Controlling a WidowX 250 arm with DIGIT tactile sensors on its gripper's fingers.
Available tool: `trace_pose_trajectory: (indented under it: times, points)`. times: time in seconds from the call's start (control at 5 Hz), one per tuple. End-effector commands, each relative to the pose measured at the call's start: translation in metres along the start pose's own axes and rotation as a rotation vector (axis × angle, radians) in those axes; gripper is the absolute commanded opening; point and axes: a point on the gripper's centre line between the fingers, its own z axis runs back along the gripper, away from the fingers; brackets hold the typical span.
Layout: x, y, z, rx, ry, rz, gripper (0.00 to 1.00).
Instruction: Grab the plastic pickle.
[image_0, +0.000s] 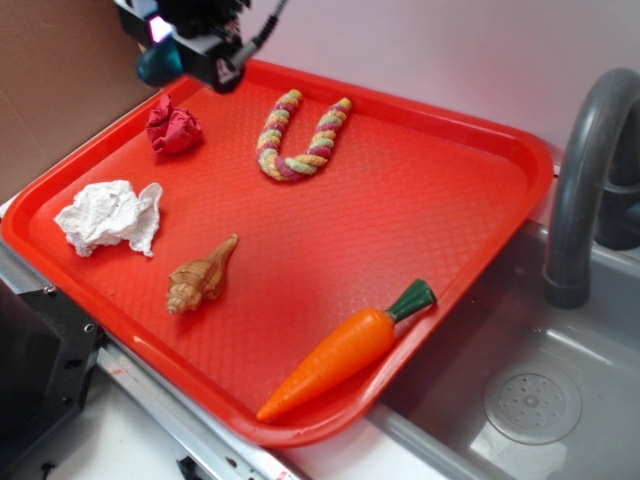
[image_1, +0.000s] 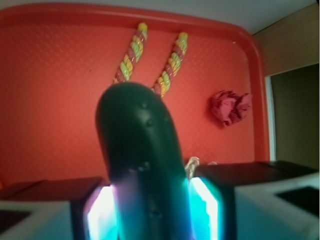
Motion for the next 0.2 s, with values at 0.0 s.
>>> trace_pose_trajectory:
  times: [0.0]
  points:
    - [-0.0116,-0.0082,0.0144,-0.009,-0.078,0.091,0.00]
